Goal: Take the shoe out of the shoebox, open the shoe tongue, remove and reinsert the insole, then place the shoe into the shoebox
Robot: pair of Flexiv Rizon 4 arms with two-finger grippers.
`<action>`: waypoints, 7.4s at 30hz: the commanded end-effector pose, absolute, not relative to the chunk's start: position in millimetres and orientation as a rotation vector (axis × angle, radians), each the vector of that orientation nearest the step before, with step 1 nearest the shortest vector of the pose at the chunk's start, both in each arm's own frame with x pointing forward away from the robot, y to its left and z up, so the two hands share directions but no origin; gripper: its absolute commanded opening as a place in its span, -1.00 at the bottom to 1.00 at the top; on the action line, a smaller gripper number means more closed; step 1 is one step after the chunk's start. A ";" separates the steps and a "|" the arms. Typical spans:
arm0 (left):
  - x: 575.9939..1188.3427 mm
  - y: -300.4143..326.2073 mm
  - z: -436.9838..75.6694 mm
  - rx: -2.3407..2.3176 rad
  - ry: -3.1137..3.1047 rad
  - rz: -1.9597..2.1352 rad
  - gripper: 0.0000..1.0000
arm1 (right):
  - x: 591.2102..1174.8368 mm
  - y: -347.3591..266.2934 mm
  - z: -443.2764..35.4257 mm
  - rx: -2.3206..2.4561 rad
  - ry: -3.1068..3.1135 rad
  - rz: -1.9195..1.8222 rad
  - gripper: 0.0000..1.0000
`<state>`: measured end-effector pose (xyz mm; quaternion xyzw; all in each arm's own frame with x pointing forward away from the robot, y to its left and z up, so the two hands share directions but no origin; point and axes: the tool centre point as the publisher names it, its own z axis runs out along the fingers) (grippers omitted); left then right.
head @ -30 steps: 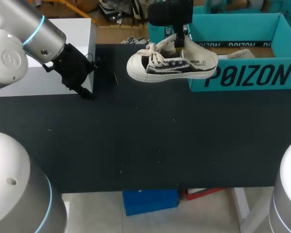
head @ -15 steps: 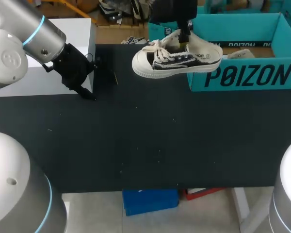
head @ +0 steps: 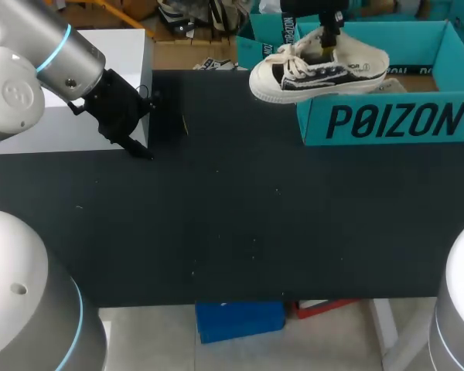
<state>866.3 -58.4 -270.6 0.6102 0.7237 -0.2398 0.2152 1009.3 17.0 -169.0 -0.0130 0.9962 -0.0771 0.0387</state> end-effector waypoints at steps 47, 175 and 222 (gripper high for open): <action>865.2 -58.2 -271.7 1.689 2.003 -0.660 1.00 | 1062.0 -148.5 -171.1 -0.109 3.036 -0.258 -1.00; 865.2 -58.2 -271.7 1.689 2.003 -0.660 1.00 | 1233.7 -159.8 -333.4 -0.107 3.157 -0.028 -1.00; 865.2 -58.2 -271.7 1.689 2.003 -0.660 1.00 | 1264.2 -163.7 -362.3 -0.177 3.229 0.021 -1.00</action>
